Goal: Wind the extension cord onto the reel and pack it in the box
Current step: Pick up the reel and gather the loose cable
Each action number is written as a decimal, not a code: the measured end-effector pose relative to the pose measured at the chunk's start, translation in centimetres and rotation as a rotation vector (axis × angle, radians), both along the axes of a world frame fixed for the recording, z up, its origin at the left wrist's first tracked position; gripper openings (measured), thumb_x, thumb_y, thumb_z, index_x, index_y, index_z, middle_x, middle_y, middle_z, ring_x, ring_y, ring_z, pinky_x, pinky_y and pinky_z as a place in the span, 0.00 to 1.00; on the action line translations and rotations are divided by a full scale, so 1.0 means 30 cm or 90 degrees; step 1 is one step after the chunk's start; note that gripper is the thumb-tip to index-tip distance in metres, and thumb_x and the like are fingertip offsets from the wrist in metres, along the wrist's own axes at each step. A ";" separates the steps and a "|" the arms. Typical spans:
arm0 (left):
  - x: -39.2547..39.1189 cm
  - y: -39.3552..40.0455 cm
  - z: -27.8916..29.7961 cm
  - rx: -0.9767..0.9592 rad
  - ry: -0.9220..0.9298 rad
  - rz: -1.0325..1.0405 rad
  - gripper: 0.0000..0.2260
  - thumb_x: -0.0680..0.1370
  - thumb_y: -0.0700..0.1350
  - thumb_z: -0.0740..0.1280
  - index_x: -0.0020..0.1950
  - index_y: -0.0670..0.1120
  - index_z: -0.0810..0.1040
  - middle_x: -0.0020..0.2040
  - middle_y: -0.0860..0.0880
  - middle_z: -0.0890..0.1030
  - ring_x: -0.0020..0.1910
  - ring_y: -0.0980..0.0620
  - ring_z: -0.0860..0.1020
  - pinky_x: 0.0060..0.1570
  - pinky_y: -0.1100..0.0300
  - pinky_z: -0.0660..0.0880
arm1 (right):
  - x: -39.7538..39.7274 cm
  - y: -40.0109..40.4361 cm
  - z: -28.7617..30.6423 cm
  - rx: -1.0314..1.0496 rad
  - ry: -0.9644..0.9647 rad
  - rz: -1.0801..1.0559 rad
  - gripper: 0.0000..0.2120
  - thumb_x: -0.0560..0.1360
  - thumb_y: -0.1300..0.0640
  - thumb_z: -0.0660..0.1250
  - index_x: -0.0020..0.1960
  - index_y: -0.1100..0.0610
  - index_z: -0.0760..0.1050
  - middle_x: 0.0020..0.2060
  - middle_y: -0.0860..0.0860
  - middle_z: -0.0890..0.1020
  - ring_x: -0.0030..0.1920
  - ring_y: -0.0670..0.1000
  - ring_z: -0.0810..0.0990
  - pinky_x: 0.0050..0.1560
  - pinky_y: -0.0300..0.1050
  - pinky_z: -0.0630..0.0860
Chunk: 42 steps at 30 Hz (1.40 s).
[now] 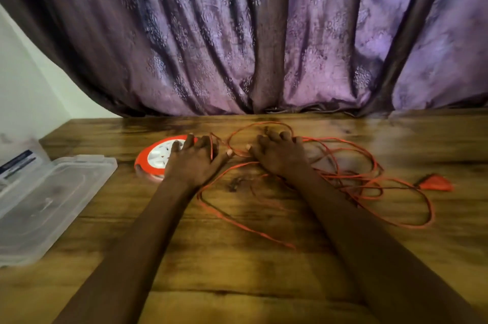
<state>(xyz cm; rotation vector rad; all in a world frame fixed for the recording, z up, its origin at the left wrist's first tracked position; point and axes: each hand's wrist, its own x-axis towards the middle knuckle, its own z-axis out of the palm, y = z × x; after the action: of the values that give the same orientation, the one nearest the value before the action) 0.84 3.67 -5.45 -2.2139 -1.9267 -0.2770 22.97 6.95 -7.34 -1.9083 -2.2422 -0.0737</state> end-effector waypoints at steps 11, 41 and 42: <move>-0.107 -0.118 0.067 0.133 -0.276 0.155 0.21 0.79 0.57 0.54 0.61 0.46 0.76 0.61 0.40 0.78 0.61 0.37 0.75 0.63 0.43 0.69 | -0.006 -0.082 0.051 0.008 0.060 0.005 0.26 0.78 0.33 0.50 0.65 0.46 0.74 0.73 0.50 0.69 0.71 0.60 0.67 0.69 0.60 0.63; -0.056 0.013 0.281 0.228 -0.972 -0.172 0.12 0.77 0.42 0.70 0.60 0.42 0.75 0.47 0.50 0.81 0.43 0.60 0.79 0.42 0.70 0.75 | -0.097 -0.040 0.354 0.050 0.727 0.284 0.26 0.77 0.55 0.70 0.73 0.53 0.67 0.59 0.49 0.79 0.57 0.47 0.80 0.59 0.46 0.78; -0.041 0.029 0.297 0.220 -0.988 -0.191 0.12 0.78 0.42 0.69 0.60 0.43 0.75 0.48 0.50 0.82 0.45 0.58 0.79 0.44 0.68 0.76 | -0.093 -0.036 0.375 0.040 0.747 0.299 0.26 0.76 0.56 0.71 0.72 0.54 0.68 0.57 0.49 0.80 0.55 0.45 0.80 0.56 0.43 0.78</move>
<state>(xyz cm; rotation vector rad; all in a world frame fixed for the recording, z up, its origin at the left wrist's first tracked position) -0.40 4.53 3.46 -2.0257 -1.5527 -2.6956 20.17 5.88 3.91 -0.8739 -1.6738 0.7983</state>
